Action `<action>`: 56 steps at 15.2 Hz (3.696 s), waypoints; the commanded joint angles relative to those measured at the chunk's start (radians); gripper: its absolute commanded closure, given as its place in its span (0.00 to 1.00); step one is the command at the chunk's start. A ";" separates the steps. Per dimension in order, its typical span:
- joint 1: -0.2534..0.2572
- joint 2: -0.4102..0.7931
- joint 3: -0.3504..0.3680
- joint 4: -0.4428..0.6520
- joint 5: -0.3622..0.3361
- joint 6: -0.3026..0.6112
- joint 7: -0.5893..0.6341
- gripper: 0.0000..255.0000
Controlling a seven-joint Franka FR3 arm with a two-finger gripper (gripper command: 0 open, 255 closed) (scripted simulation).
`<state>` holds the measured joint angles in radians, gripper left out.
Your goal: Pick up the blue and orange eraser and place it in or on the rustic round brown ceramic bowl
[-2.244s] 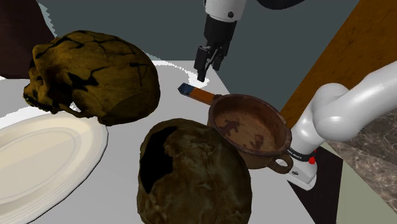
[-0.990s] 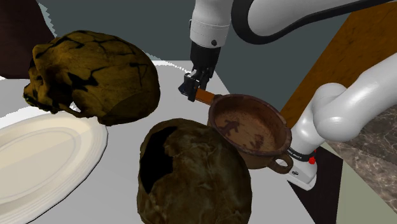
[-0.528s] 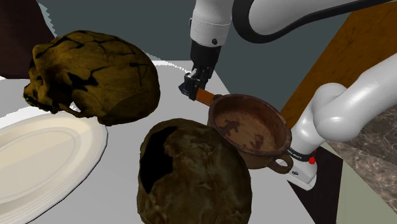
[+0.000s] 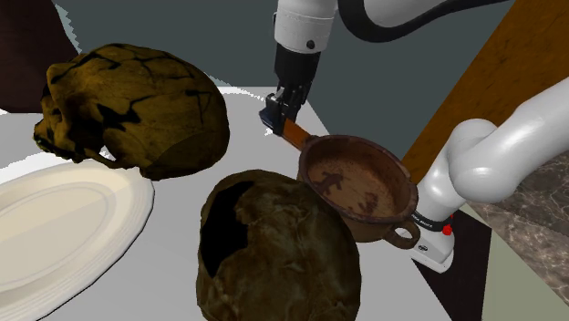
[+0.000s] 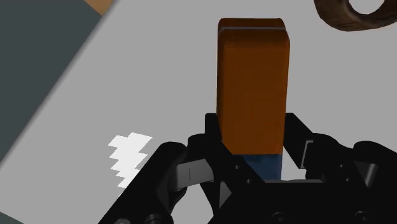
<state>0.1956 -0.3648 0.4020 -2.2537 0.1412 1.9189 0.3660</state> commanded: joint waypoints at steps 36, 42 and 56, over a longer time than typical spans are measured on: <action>0.117 -0.290 0.083 0.140 0.139 -0.394 0.197 1.00; 0.141 -0.335 0.110 0.067 0.172 -0.360 0.223 1.00; 0.155 -0.357 0.137 -0.065 0.198 -0.249 0.213 1.00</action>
<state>0.3504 -0.7220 0.5389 -2.3182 0.3394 1.6696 0.5788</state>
